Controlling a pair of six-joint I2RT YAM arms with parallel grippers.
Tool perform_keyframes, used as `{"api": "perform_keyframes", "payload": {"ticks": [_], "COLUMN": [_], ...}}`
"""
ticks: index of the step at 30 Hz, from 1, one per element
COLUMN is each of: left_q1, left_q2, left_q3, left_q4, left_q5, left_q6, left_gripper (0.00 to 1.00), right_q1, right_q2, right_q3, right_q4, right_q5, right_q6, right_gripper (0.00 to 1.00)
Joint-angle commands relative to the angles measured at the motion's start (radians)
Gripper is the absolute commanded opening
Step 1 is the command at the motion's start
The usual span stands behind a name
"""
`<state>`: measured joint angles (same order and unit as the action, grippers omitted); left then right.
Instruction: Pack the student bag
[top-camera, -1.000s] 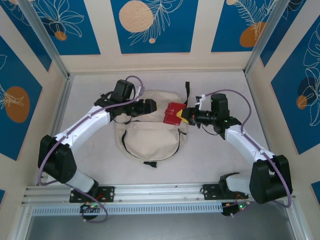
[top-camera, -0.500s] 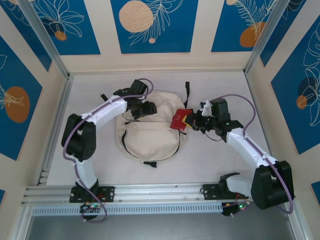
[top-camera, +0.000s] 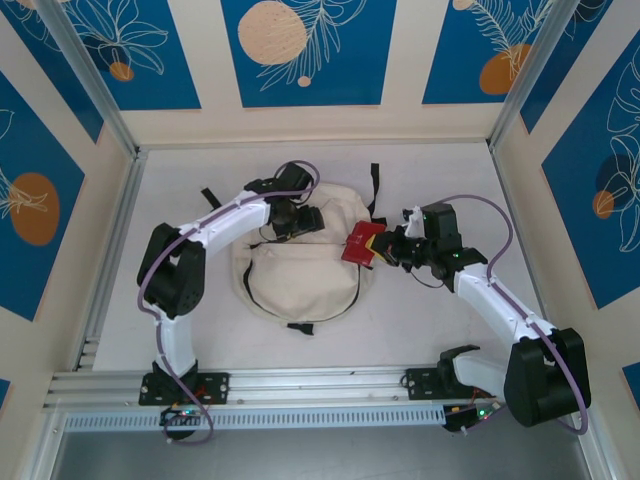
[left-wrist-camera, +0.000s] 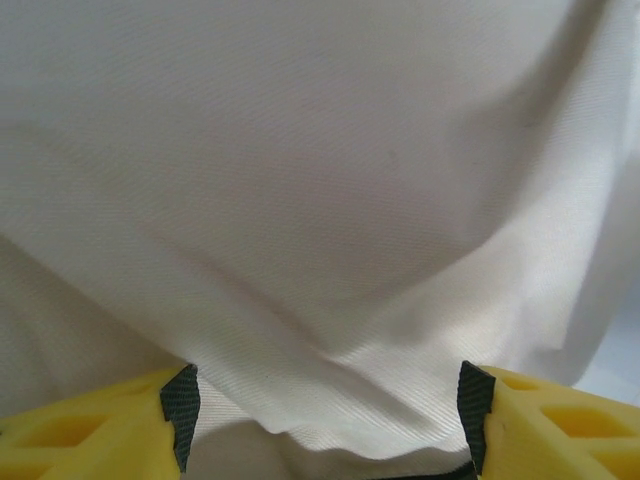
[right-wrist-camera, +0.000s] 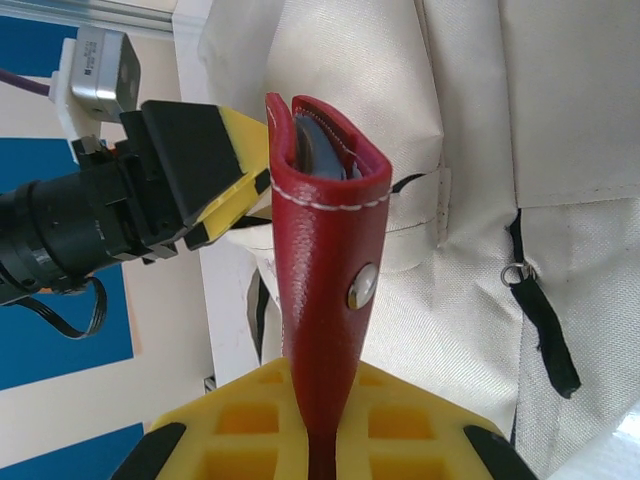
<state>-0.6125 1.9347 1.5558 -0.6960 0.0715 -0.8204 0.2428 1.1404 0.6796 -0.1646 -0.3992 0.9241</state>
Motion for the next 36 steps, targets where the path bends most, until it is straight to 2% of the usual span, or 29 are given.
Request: {"api": "perform_keyframes", "payload": {"ticks": [1,4,7,9,18,28,36], "left_q1": [-0.006,-0.006,-0.006,-0.007,-0.001,0.01,0.013], "left_q2": [-0.003,0.02,0.033,0.028,-0.056,-0.15,-0.128], "left_q3": [-0.025,-0.016,0.006,0.017,0.045,0.05,0.108], "left_q4": [-0.034,-0.009,-0.003,-0.003,-0.042,-0.06,-0.088], "left_q5": [-0.027,0.025,0.04,0.036,-0.009,-0.011,0.043], "left_q6": [-0.032,-0.029,-0.031,-0.027,0.053,0.094,0.132], "left_gripper": [0.69,0.62,0.51,0.39,0.02,0.0,0.0], "right_q1": [0.005,0.008,0.011,0.013,0.059,0.162,0.296], "right_q2": [-0.016,-0.013,-0.013,-0.014,-0.011,0.023,0.173], "right_q3": [-0.016,-0.019,-0.021,-0.026,-0.04,-0.048,-0.012], "right_q4": [0.025,0.032,0.036,0.04,0.046,0.118,0.282], "right_q5": [-0.012,-0.015,-0.013,-0.012,0.015,0.004,-0.051], "right_q6": [0.008,0.009,0.013,0.016,0.019,0.067,0.131], "right_gripper": [0.05,0.05,0.05,0.05,0.05,0.05,0.05]}}
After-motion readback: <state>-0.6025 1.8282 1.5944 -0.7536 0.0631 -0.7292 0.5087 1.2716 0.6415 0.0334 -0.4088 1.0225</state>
